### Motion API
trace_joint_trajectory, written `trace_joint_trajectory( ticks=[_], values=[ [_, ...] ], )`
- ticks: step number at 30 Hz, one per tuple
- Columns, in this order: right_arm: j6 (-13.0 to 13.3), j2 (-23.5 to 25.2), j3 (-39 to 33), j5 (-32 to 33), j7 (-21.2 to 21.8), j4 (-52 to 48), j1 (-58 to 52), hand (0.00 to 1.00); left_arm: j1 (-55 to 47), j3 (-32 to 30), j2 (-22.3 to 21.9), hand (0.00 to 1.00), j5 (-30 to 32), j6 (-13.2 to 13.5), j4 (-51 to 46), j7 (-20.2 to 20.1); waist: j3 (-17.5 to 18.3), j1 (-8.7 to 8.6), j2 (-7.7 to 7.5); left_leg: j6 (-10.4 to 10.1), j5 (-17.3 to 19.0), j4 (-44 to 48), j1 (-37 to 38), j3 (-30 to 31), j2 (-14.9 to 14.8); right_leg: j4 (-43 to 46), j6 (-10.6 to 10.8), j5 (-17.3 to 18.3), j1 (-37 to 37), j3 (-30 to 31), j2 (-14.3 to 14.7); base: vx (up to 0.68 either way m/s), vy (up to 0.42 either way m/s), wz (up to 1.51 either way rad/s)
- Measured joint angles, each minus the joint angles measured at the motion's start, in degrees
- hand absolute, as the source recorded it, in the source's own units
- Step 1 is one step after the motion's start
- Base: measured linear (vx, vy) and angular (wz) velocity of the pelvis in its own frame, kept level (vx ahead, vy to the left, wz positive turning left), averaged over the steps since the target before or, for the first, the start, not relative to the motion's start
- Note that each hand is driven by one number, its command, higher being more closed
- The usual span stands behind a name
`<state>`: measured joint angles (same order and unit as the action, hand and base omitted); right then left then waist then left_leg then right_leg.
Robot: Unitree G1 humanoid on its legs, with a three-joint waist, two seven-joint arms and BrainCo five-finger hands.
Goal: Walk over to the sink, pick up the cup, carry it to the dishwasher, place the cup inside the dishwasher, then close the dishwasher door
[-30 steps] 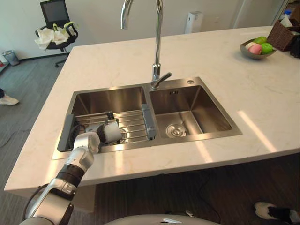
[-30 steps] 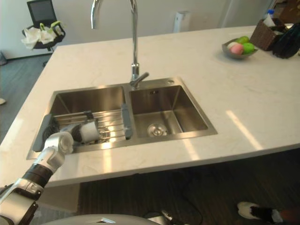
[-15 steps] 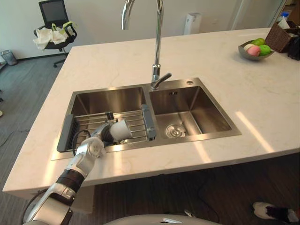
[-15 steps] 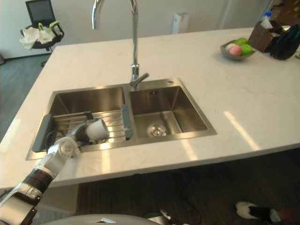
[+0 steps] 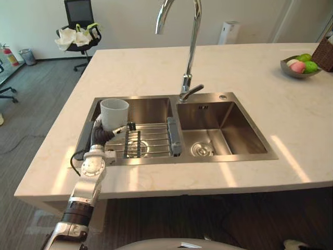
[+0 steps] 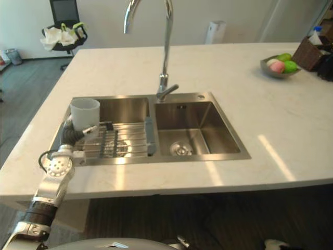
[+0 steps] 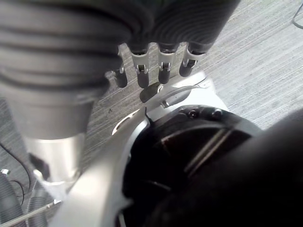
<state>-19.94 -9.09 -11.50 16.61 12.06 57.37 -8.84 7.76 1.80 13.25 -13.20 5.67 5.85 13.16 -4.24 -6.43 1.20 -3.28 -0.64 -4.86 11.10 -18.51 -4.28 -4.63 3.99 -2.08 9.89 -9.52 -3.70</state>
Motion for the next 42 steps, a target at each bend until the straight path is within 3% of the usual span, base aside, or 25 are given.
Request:
trace_joint_trajectory(
  ticks=[3, 9, 10, 15, 19, 21, 25, 28, 29, 31, 33, 34, 35, 37, 38, 39, 40, 42],
  values=[
    [0.0, 0.1, 0.0, 0.0, 0.0, 0.0, -0.1, 0.00, -3.2, -2.5, -0.8, 1.00, -3.0, 2.5, -5.7, 0.2, 0.2, 0.31, -0.39, 0.0, 0.0, 0.0, 0.0, 0.4, 0.1, 0.0, 0.1, 0.1, 0.2, -0.3, -0.1, -0.02, -0.009, 0.06],
    [-0.6, 0.1, 0.0, 2.1, 0.0, 0.0, -0.1, 0.00, -7.5, -8.5, -1.8, 1.00, -2.9, 8.8, -13.7, 3.7, 0.6, 1.83, -0.95, 0.1, 0.0, 0.0, -0.1, 1.1, 0.3, -0.2, 0.2, 0.2, 0.4, -1.0, -0.3, -0.02, -0.008, 0.05],
    [-1.5, 0.9, 0.1, 4.4, -0.8, 0.1, -0.1, 0.00, -9.9, -9.0, -3.1, 1.00, 2.3, 12.5, -18.4, 6.5, 1.4, 3.08, -2.31, 0.8, -0.3, 0.0, -0.9, 2.8, 1.3, -0.3, 0.7, 0.5, 0.6, -2.4, -1.1, 0.00, 0.000, 0.00],
    [-1.3, 0.8, 0.0, 4.5, -0.8, 0.2, -0.8, 0.00, -10.3, -9.5, -4.1, 1.00, 2.3, 12.5, -20.1, 6.6, 1.4, 2.98, -2.20, 0.4, 0.0, 0.3, -1.0, 1.0, 0.8, -0.4, 0.7, 0.1, -0.6, -0.2, -0.9, 0.00, 0.000, -0.16],
    [2.7, 2.5, -3.7, 9.1, 0.2, 0.4, -4.9, 0.00, -9.4, -10.1, -7.5, 1.00, 2.1, 14.0, -22.8, 7.4, 1.6, -0.12, -1.78, 0.1, 0.3, 0.4, -3.0, 0.5, 0.6, -0.4, 0.5, -0.1, -2.8, -0.5, -1.1, 0.00, -0.006, -0.10],
    [5.0, 3.2, -6.3, 10.9, 0.6, 1.1, -7.3, 0.00, -8.9, -10.1, -9.1, 1.00, 2.0, 14.2, -22.8, 8.0, 1.6, -0.61, -1.66, 0.0, 0.5, 0.4, -3.1, 0.5, 0.6, -0.4, 0.6, 0.0, -2.9, -0.5, -1.1, 0.02, -0.005, 0.00],
    [10.2, 4.4, -13.0, 12.2, 1.9, 5.3, -12.2, 0.00, -9.2, -10.7, -11.3, 1.00, 2.1, 14.9, -23.4, 11.2, 1.7, -0.13, -0.30, -0.1, 1.0, 0.4, -3.3, 1.0, 0.5, -0.4, 0.4, 1.2, -2.7, -2.3, -1.4, 0.06, -0.017, 0.06],
    [12.7, 4.8, -17.8, 10.8, 2.7, 7.5, -11.8, 0.00, -11.6, -11.3, -11.6, 1.00, 2.1, 15.0, -25.8, 14.0, 0.8, 0.50, 0.49, 0.6, 1.8, 3.2, -5.4, 3.7, 0.6, 2.4, 1.2, 2.8, -2.1, -4.5, -1.5, 0.09, -0.027, 0.45],
    [12.9, 5.0, -18.5, 9.8, 2.9, 7.5, -11.2, 0.00, -12.3, -11.8, -11.7, 1.00, 2.1, 14.9, -26.5, 14.3, 0.5, 1.02, 0.46, 0.6, 3.3, 6.5, -6.7, 4.7, 0.2, 3.4, 1.2, 3.4, -2.1, -5.2, -1.9, 0.07, -0.014, 0.59],
    [13.5, 5.1, -18.5, 6.2, 5.2, 7.5, -8.9, 0.00, -15.1, -14.4, -12.2, 1.00, 2.3, 14.6, -30.7, 16.5, -1.6, 4.97, 0.76, 0.2, 6.8, 18.9, -12.8, 8.4, -0.8, 5.6, 1.0, 5.1, -1.3, -7.8, -2.0, -0.01, -0.046, 0.67],
    [13.6, 3.8, -18.2, 4.4, 6.3, 7.6, -8.6, 0.00, -16.4, -16.1, -12.1, 1.00, 2.4, 14.1, -32.6, 17.6, -2.7, 6.70, 1.03, -0.2, 6.6, 21.2, -15.4, 12.2, -0.1, 6.0, 0.9, 6.2, 0.1, -12.4, -2.2, -0.07, -0.067, 1.33],
    [13.6, 2.9, -17.9, 3.7, 7.0, 7.6, -8.8, 0.00, -17.6, -17.8, -12.2, 1.00, 2.7, 14.0, -33.4, 18.1, -3.3, 8.05, 2.07, -0.6, 6.1, 19.7, -16.2, 14.1, 0.1, 6.7, 0.9, 7.1, 0.4, -16.3, -2.0, -0.08, -0.034, 1.80],
    [13.7, 2.3, -18.0, 3.8, 7.7, 7.8, -8.6, 0.00, -18.4, -19.2, -12.1, 1.00, 2.7, 13.9, -33.4, 18.1, -4.0, 8.91, 2.80, -0.1, 4.3, 17.4, -16.2, 14.5, 0.5, 7.9, 0.6, 8.1, 0.1, -19.2, -1.8, -0.12, -0.047, 2.01],
    [13.9, 1.5, -18.5, 3.2, 7.9, 9.1, -7.3, 0.00, -19.7, -19.9, -11.9, 1.00, 2.8, 13.5, -32.4, 18.4, -5.3, 10.12, 2.76, -4.3, -3.6, 13.1, -18.3, 14.9, 2.7, 9.4, -1.5, 10.2, -1.5, -21.6, -1.9, -0.20, -0.070, 1.97],
    [13.5, 1.6, -19.6, 3.2, 7.5, 10.6, -6.5, 0.00, -19.6, -20.2, -12.4, 1.00, 2.8, 13.4, -31.6, 18.4, -5.5, 10.32, 1.63, -1.8, -4.2, 11.9, -18.7, 10.0, 2.7, 8.9, -1.7, 9.7, -1.0, -26.7, -3.1, -0.24, -0.026, 1.88],
    [13.4, 1.2, -20.4, 3.2, 7.2, 11.2, -6.1, 0.00, -19.8, -20.3, -12.3, 1.00, 2.8, 13.4, -31.6, 18.3, -5.9, 11.13, 1.90, 5.2, 1.6, 20.1, -19.3, 2.8, 1.1, 10.3, -1.7, 10.0, -1.0, -29.9, -4.0, -0.19, -0.022, 2.23],
    [13.3, 0.9, -20.3, 3.4, 7.3, 10.8, -6.1, 0.00, -19.8, -21.3, -12.3, 1.00, 2.8, 13.4, -31.6, 17.1, -6.5, 11.20, 1.03, 8.6, 8.7, 31.6, -16.9, -7.4, -1.7, 11.9, -2.0, 10.5, 0.2, -35.2, -6.0, -0.05, -0.019, 1.89],
    [13.4, 0.7, -20.2, 3.5, 7.6, 9.8, -6.9, 0.00, -19.9, -21.4, -12.4, 1.00, 2.9, 13.4, -31.6, 15.4, -6.1, 10.46, 1.61, 8.4, 11.8, 37.8, -12.7, -13.6, -5.4, 12.8, -2.2, 10.6, 2.1, -41.2, -7.5, -0.03, -0.002, 1.83]
  ],
)
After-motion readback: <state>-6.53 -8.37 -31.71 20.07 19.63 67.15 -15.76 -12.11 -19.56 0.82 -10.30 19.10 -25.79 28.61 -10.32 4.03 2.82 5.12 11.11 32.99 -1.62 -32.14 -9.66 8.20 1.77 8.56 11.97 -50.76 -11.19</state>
